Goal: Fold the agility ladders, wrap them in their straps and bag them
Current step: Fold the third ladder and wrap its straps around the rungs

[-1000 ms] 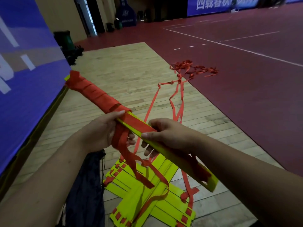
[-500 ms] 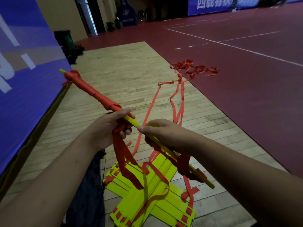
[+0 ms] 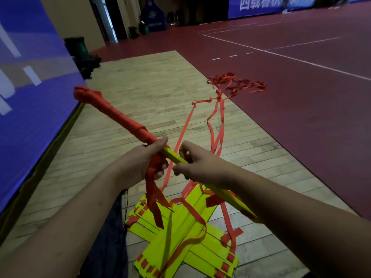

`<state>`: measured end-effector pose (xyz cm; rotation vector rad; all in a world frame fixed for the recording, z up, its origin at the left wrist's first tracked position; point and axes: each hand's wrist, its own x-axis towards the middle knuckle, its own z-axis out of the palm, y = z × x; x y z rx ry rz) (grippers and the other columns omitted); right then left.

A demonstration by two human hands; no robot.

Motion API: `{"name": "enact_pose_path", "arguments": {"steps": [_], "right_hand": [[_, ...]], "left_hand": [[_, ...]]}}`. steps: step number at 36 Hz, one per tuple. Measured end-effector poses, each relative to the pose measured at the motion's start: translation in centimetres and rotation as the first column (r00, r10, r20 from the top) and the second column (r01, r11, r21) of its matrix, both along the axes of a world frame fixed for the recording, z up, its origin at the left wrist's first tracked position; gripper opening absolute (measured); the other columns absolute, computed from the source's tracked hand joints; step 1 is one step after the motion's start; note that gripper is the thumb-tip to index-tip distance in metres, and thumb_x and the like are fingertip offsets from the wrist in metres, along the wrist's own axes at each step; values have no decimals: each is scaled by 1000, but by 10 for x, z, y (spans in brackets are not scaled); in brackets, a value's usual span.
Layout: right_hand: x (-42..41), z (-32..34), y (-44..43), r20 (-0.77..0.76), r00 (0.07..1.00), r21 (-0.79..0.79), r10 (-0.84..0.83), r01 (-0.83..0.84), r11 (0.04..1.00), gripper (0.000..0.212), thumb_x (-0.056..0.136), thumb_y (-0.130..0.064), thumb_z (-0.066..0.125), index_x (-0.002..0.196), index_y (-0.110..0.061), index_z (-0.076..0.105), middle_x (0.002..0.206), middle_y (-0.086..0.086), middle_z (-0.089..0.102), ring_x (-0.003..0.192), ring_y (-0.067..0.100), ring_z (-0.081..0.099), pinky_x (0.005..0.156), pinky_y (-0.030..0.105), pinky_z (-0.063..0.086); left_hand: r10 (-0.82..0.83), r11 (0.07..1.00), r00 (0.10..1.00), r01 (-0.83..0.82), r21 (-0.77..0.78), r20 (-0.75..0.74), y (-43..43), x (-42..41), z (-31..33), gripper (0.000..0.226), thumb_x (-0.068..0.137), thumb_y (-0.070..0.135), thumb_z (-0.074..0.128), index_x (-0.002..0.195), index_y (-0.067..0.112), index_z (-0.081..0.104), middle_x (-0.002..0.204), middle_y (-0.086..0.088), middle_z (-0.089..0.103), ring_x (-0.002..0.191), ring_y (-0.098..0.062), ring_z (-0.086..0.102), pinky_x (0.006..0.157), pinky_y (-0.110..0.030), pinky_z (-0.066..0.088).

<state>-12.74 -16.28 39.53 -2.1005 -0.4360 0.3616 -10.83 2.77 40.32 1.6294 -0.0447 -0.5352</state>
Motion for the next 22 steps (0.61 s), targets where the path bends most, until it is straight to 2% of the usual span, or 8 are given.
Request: {"name": "enact_pose_path", "arguments": {"steps": [4,7,9,12,15,17,20,22], "right_hand": [[2,7,-6,-200,980,188,-16,54,981,30,101,-32,57,119,-8,51,99,10,74,84,23,69,77,38,58],[7,10,-14,-321,946,236,56,23,971,27,101,-27,58,117,-6,58,90,13,73,78,27,70,79,44,58],[9,9,-18,-344,931,268,122,-27,963,24,99,-26,63,111,-5,64,89,13,71,81,29,70,82,46,57],[8,9,-19,-323,929,368,179,-52,929,20,97,-15,65,110,-1,58,94,15,74,84,32,74,77,43,61],[6,8,-13,-341,924,500,170,25,866,16,98,2,58,107,-6,48,97,24,71,73,33,74,60,37,61],[5,7,-11,-263,961,414,88,29,910,16,98,1,58,104,-6,45,100,25,70,68,28,71,56,33,58],[4,6,-7,-82,996,165,22,-8,986,19,99,-12,62,104,-5,45,97,20,71,68,21,67,59,28,56],[3,7,-5,-32,999,116,6,-2,993,23,100,-24,61,106,-7,48,91,12,70,66,13,63,56,19,51]], "left_hand": [[30,972,999,-25,-233,19,5,3,4,29,81,28,67,96,3,61,76,-11,57,61,-19,55,54,-25,50],[42,941,997,-15,-339,72,13,6,5,48,58,24,86,97,0,70,79,-19,63,63,-28,60,56,-32,53],[2,941,996,28,-339,89,17,7,3,61,49,32,92,99,2,74,81,-21,66,67,-32,63,60,-35,55],[-76,955,996,89,-282,56,19,6,4,56,53,36,92,95,4,75,83,-21,68,68,-32,67,60,-34,56],[-84,989,996,86,-122,28,16,3,4,44,84,41,68,103,1,64,72,-15,62,59,-26,64,56,-29,51],[-54,998,998,54,-38,20,13,3,2,40,91,38,53,108,3,56,66,-11,57,55,-22,59,55,-28,47],[-14,1000,999,15,-21,51,5,3,-1,42,87,43,60,104,5,57,66,-8,55,55,-19,55,54,-26,47],[36,999,995,-33,-30,89,2,4,-3,37,85,41,66,95,5,62,68,-6,55,56,-17,54,55,-25,46]]}}
